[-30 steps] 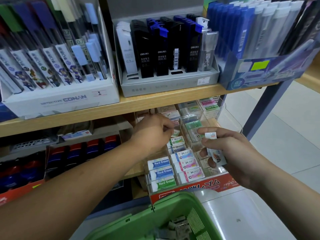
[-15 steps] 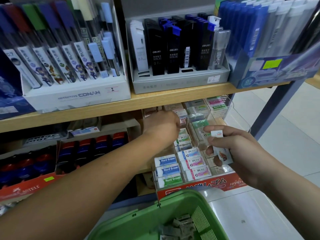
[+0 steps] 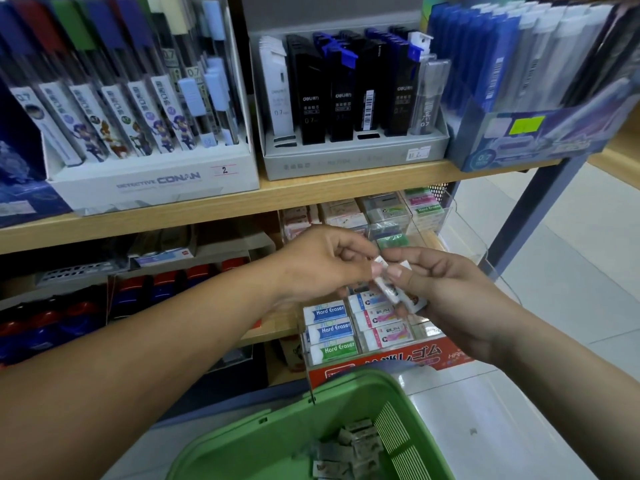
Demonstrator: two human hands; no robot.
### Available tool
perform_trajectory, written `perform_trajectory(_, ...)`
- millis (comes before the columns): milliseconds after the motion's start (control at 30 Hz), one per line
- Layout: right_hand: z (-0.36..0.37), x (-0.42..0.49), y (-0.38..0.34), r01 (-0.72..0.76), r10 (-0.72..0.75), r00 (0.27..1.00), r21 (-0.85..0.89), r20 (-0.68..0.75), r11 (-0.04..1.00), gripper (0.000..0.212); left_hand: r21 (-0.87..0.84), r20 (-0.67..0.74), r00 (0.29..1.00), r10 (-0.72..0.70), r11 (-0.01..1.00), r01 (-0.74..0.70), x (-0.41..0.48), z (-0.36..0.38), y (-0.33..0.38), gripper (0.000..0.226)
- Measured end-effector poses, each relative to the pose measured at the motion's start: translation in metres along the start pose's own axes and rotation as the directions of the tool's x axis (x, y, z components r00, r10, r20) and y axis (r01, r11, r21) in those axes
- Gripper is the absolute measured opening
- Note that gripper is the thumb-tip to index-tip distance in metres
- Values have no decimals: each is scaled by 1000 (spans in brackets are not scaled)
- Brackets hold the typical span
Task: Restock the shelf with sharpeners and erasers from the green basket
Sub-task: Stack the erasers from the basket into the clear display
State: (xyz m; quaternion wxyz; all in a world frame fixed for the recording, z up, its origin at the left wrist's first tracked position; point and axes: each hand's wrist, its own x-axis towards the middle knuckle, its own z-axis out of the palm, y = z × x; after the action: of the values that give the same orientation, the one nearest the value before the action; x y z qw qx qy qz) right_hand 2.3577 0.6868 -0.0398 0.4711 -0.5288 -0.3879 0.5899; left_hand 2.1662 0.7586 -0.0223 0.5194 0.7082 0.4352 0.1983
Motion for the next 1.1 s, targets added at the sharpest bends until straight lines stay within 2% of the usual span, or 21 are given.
perform_trajectory(100, -1, -1, 0, 2, -2, 1000, 5, -18, 1000, 29, -48, 19, 998, -66, 997, 66, 1, -2, -4, 12)
perform_trajectory(267, -8, 3, 1, -36, 36, 998, 2, -57, 999, 21, -50, 16, 995, -98, 994, 99, 2, -9, -6, 10)
perform_trajectory(500, -7, 4, 2, 41, -86, 978, -232, -190, 972, 11, -134, -58, 990, -128, 984, 120, 6, -12, -1, 11)
perform_trajectory(600, -12, 7, 0, 39, -94, 953, -191, -288, 981, 9, -124, -100, 988, -120, 987, 107, 10, -12, -5, 22)
perform_trajectory(733, -18, 6, -1, 4, -26, 948, -70, -318, 998, 26, 70, -116, 989, -96, 992, 105, 17, -10, -15, 49)
perform_trajectory(800, -21, 5, -3, -4, -10, 937, -39, -349, 999, 30, 148, -161, 983, -86, 983, 110, 19, -7, -16, 36)
perform_trajectory(900, -29, 2, -6, 2, -52, 896, -112, -442, 994, 26, 122, -235, 967, -97, 984, 128, 21, -2, -13, 18)
perform_trajectory(1000, -40, -3, -7, -3, -123, 843, -234, -524, 972, 19, 133, -268, 961, -71, 985, 110, 22, 4, -10, 16)
perform_trajectory(1100, -54, -6, -8, 1, -162, 784, -261, -599, 965, 12, 134, -302, 953, -22, 989, 65, 22, 10, -7, 14)
